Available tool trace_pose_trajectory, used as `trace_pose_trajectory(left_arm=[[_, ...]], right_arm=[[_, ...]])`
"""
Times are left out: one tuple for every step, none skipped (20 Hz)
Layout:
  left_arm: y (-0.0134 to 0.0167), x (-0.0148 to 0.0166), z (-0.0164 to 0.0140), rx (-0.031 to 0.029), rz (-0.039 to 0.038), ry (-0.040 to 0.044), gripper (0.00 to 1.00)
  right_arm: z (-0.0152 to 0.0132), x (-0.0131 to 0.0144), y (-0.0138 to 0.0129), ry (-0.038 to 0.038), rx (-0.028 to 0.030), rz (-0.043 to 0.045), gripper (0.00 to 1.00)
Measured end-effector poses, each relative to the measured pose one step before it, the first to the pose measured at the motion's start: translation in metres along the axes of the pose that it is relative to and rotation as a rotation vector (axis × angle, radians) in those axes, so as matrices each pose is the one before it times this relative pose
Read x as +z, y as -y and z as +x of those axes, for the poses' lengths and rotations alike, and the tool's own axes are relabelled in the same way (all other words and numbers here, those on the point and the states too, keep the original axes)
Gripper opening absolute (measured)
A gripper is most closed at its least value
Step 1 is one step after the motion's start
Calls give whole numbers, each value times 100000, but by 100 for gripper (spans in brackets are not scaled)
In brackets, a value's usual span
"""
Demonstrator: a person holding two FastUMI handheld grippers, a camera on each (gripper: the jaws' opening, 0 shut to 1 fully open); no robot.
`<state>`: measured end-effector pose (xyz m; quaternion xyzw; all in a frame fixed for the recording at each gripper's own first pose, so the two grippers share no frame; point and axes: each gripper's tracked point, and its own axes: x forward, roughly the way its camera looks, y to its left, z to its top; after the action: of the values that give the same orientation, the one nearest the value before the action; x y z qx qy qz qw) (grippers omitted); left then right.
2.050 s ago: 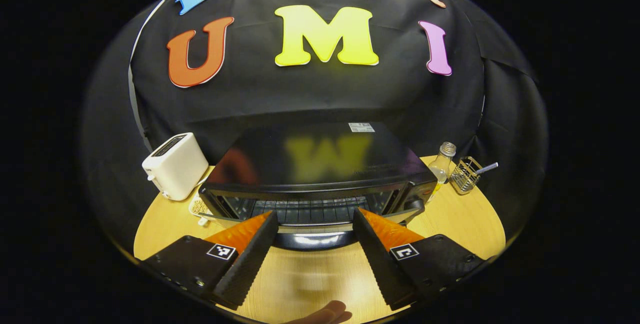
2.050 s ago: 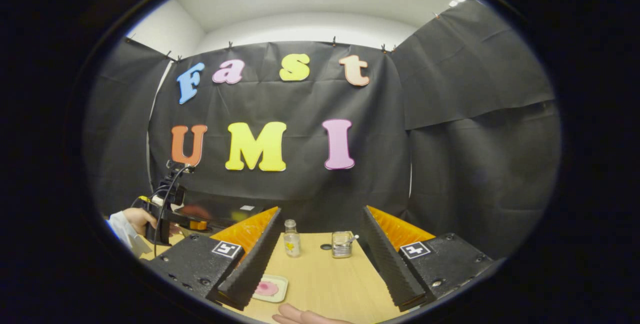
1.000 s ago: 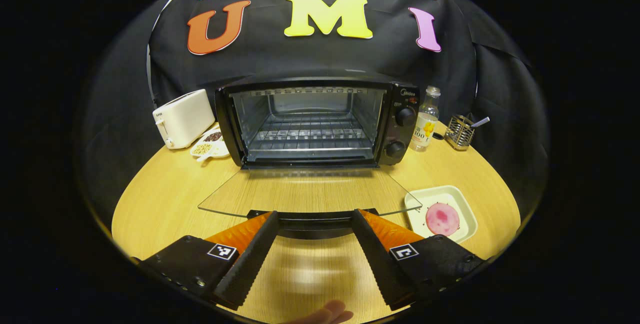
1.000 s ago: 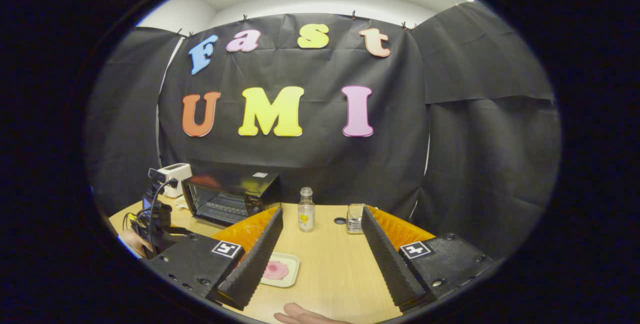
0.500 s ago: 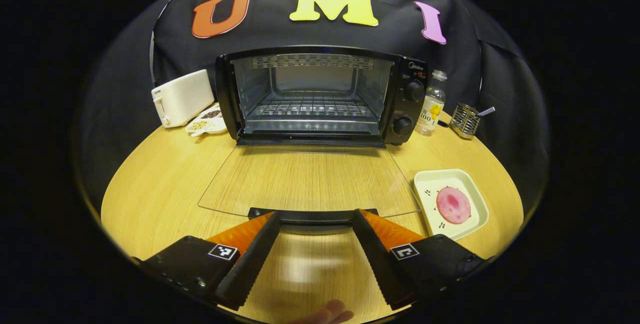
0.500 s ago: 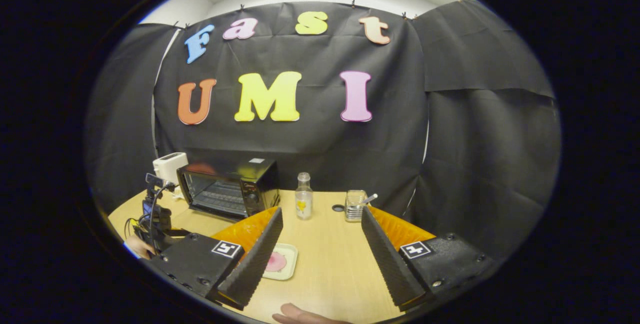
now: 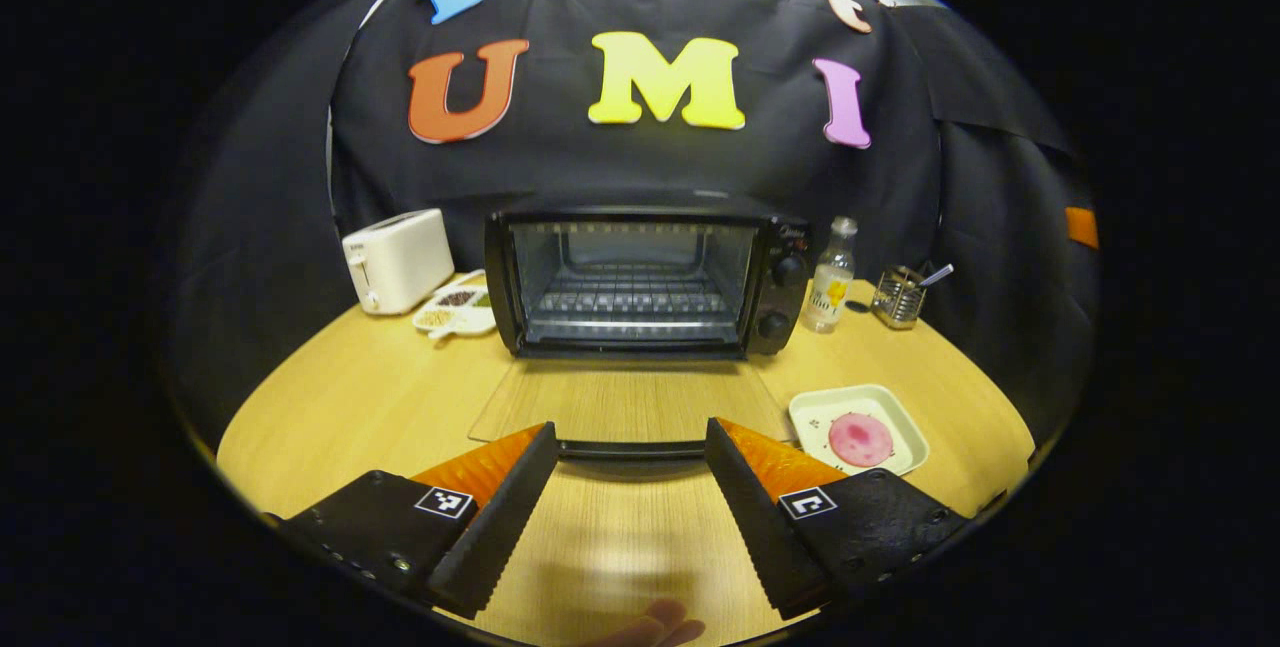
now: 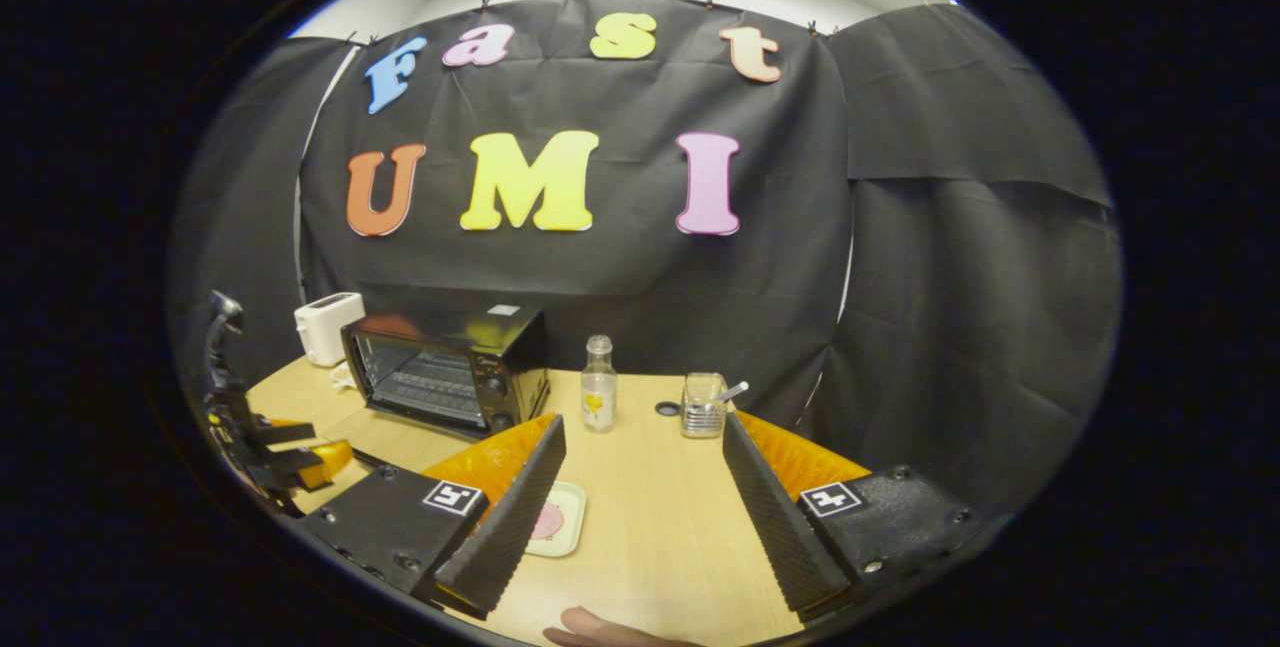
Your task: Open the electric oven with the left hand, put the food in, and close the electric oven.
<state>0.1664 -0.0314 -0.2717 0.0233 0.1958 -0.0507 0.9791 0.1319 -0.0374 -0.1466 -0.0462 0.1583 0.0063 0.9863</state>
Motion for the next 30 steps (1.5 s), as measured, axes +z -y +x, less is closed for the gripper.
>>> trace_pose_trajectory(left_arm=[[-606, 1797, -1184, 3465, 666, 5261, 95], [-525, 1411, -1106, 3103, 287, 3699, 95], [-253, 1493, -1002, 1641, -28, 3970, 96], [-239, 1745, -854, 1236, 255, 5286, 96], [-184, 1485, -839, 667, 308, 4575, 95], [-126, 1062, -873, 507, -56, 3138, 95], [60, 776, -837, -171, -819, 2139, 95], [-114, 648, -831, -58, -1174, 1373, 95], [22, 762, -750, 284, -1484, 1579, 95], [-102, 667, -716, 163, -1217, 1469, 95], [-50, 702, -850, -36, -392, 2092, 95], [-460, 411, -746, 984, -59, 1663, 95], [-516, 351, -723, 1758, 239, 1700, 95], [-503, 202, -594, 1676, 523, 1285, 95], [-299, 212, -511, 1297, 771, 1306, 95], [-336, 299, -558, 1627, 660, 1129, 95], [-177, 187, -450, 938, 540, 716, 95], [163, -71, -319, -138, 491, 60, 95], [282, -140, -271, -944, 712, -228, 95], [127, 0, -74, -671, 439, -188, 95], [256, -30, -170, -394, 117, -577, 95], [338, -186, -210, -936, -45, -656, 95], [417, -137, -80, -1265, -90, -234, 95], [214, -165, -85, -858, 183, -308, 95], [195, -257, -115, -534, 349, -561, 95], [178, -267, -100, -580, 415, -468, 95], [45, -268, -174, 91, 450, -317, 95], [-107, -379, -200, 528, 622, -771, 95], [-81, -540, -269, 480, 533, -1206, 95], [-148, -312, -298, 564, 375, -730, 95]], right_arm=[[572, -632, -328, -2561, 1452, 250, 100], [702, -769, -437, -3267, 1598, -380, 100], [809, -1129, -458, -4077, 1750, -1007, 100], [778, -875, -231, -3306, 1276, -327, 100], [867, -772, -131, -3152, 1128, -203, 100], [929, -833, -232, -3289, 1020, -173, 100], [912, -954, -267, -3264, 1079, -76, 100], [1000, -850, -189, -3024, 689, 291, 100], [1140, -836, -155, -3073, 690, 482, 100], [1070, -818, -13, -3151, -251, 856, 99], [931, -843, -202, -2580, 576, -48, 98], [1025, -596, -286, -1469, 1156, 497, 98], [1143, -841, -161, -2260, 632, 531, 96], [1088, -811, -170, -2936, 749, 951, 95], [1182, -1035, -149, -3331, 1268, 1546, 86], [981, -722, -164, -2690, 1178, 2105, 87], [1262, -1032, -96, -3285, 719, 851, 84], [972, -734, -111, -2717, 803, 445, 83], [878, -644, -193, -2146, 1431, 570, 79], [612, -417, -197, -1898, 1302, 1277, 76], [467, -243, -288, -1536, 1878, 1476, 63], [499, -56, -87, -362, 1053, 903, 60], [457, -65, 7, -130, 825, 220, 60], [371, -51, 161, -244, 420, 835, 51], [482, -267, -173, -692, 1262, 737, 41], [503, -627, -93, -1782, 895, 927, 33], [315, -86, -29, -1218, 1480, 1694, 10], [57, 151, -291, 939, 2541, -188, 9], [251, -80, -206, -998, 2872, -1478, 7], [152, 134, -79, -427, 2654, -76, 6]])
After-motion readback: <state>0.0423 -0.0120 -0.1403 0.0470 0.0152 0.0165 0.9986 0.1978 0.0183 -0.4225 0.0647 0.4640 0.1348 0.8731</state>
